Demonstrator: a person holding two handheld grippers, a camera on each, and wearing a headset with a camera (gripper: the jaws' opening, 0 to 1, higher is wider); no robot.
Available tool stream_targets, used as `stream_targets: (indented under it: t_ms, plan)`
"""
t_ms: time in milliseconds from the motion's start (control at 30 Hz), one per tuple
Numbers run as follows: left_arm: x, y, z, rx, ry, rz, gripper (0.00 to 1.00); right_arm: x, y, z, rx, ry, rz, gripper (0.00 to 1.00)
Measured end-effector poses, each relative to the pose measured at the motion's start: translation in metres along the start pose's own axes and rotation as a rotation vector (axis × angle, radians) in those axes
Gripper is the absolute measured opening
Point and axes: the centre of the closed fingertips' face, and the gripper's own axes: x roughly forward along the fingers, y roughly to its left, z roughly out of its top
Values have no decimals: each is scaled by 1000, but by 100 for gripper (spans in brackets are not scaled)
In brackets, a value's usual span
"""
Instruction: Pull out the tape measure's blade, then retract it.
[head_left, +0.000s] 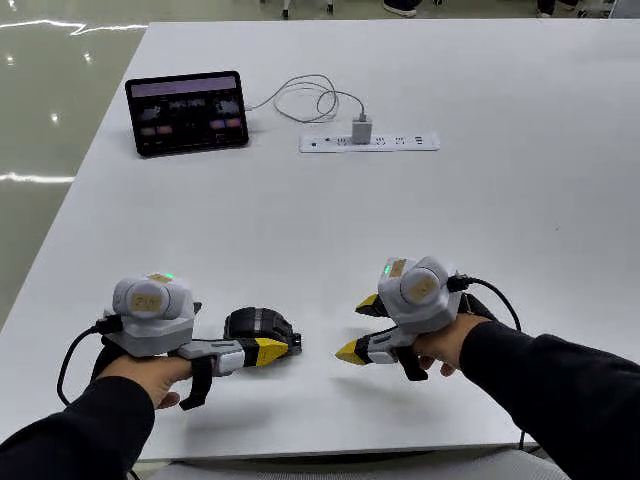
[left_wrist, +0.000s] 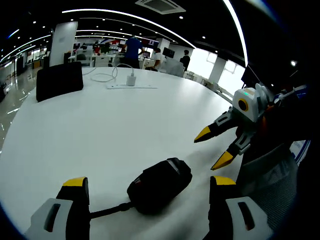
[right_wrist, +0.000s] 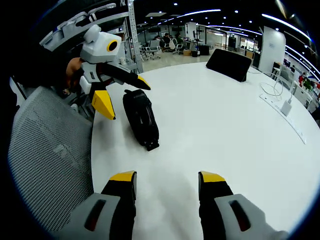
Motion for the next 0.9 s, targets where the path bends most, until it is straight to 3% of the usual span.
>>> stream_targets:
  t_ms: [67,133,267,367,433,700,900]
  plan:
    - [-1,-6,5,22,-26,-34,100,-4,-2,-2,0,-3,-3,49]
    - [0,-9,3,74,-4,-44,100,-8,-4,-2,14,-14,-9,52]
    - [-2,-14,5,54,-16,-74,100,-15,-10,-3,25,-30,-31,56]
    - [-3,-13,0,112,6,-56,100,-22,-14,-7,32,-34,-46,58]
    - [-5,-1,-7,137,45,-7,100,-27,-16,-13,35,-37,-56,59]
    - [-14,4,-11,95,36,-13,100,-50,-22,-33,84,-54,-108,68]
    - [-23,0,-10,134,41,-6,100,-68,-32,-42,130,-78,-147,73]
